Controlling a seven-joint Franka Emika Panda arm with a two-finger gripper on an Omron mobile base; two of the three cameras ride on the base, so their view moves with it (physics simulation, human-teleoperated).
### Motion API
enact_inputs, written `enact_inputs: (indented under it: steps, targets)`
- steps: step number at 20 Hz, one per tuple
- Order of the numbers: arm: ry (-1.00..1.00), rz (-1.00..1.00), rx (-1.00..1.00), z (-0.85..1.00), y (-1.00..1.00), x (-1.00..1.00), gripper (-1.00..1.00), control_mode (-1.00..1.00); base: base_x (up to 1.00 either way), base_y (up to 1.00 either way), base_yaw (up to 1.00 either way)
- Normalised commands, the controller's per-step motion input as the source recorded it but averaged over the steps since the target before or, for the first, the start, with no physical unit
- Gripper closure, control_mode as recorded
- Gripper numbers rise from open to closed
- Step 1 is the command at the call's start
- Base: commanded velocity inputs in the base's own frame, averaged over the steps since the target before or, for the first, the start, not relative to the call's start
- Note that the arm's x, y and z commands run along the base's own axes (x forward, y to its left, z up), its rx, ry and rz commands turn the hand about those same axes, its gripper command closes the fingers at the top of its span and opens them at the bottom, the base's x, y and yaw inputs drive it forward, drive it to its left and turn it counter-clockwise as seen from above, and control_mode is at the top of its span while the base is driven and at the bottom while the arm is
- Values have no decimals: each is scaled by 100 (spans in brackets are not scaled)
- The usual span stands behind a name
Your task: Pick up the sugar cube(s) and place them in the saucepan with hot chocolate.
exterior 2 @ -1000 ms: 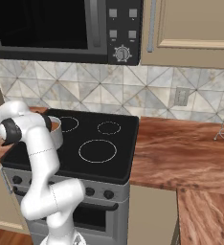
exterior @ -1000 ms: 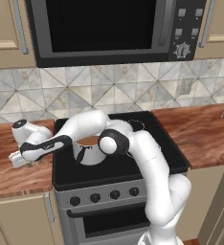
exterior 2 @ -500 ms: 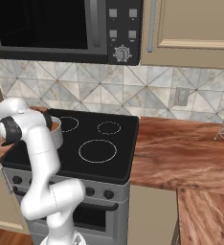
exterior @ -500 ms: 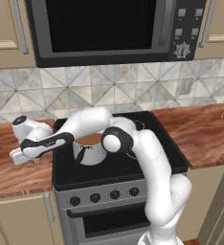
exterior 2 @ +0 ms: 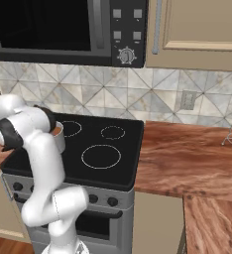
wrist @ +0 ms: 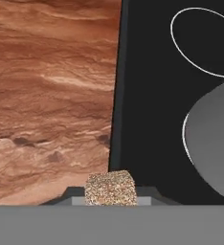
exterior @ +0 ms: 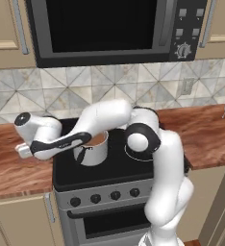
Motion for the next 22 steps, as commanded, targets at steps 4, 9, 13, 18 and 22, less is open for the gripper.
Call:
enact_inputs:
  steps: [4, 9, 13, 18, 22]
  targets:
    - [-24, -8, 4, 95, -67, -8, 100, -100, 0, 0, 0]
    - [-14, -8, 11, 100, -75, -35, 100, -100, 0, 0, 0]
    - [-9, -5, 8, 86, -70, -36, 100, -100, 0, 0, 0]
    - [0, -2, 1, 26, -91, -5, 100, -100, 0, 0, 0]
    - [12, 0, 0, 4, -87, 0, 100, -100, 0, 0, 0]
